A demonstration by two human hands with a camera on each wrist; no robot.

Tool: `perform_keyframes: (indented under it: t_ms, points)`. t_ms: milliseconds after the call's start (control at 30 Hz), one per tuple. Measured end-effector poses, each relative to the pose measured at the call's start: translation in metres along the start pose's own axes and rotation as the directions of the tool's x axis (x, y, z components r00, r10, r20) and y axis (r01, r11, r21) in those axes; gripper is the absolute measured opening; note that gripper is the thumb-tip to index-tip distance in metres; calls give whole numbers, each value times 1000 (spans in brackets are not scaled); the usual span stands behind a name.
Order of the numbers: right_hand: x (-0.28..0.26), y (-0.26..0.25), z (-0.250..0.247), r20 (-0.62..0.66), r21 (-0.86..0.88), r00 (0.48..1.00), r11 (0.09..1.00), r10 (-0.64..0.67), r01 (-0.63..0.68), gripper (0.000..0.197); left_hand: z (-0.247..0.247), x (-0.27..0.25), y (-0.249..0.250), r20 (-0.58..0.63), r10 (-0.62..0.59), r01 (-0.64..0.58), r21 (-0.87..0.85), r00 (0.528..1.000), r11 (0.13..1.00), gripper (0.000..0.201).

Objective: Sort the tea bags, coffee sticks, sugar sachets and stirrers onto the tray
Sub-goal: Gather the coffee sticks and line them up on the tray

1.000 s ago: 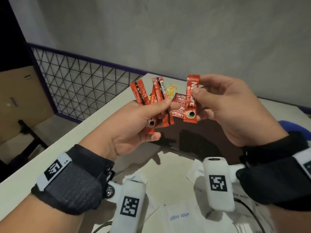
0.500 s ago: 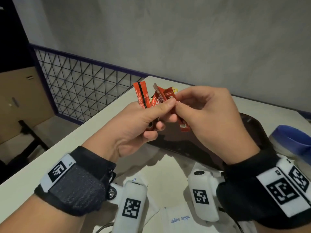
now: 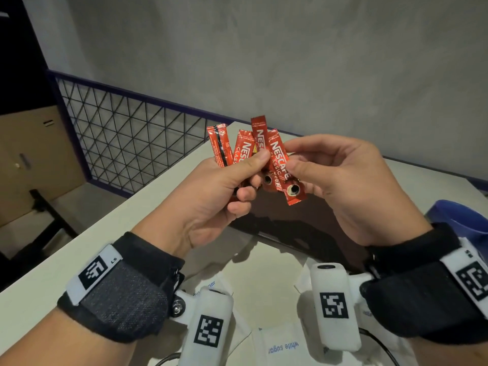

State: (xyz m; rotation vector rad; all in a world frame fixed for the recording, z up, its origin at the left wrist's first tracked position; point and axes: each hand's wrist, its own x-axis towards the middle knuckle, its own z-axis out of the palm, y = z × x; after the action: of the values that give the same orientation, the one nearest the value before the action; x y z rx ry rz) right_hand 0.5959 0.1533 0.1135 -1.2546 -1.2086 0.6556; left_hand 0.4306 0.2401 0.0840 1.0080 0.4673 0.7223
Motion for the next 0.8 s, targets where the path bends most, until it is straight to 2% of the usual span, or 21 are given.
perform_keyframes:
  t_ms: [100,333,433,567,700,800]
  points:
    - [-1,1,4,-8,22,1000,1000,-4,4,18,2,-1,0,-12,11,-11,9,1000,1000,14]
    - [-4,1,10,-56,64,992,991,-115,119,23,0,0,-4,-28,11,-10,45,1000,999,16]
    - [-4,1,9,3,-18,995,995,-97,97,31,0,1,-5,-33,5,-4,38,999,999,17]
    - [-2,5,9,2,-120,994,987,-110,110,31,2,0,-6,-28,-3,4,42,1000,999,17]
    - [-2,1,2,45,-1,998,999,-50,50,30,5,-1,-1,-54,77,-76,12,996,997,16]
    - [-1,0,0,92,11,996,1000,-8,7,34,3,-2,3,-59,100,-102,-26,993,994,14]
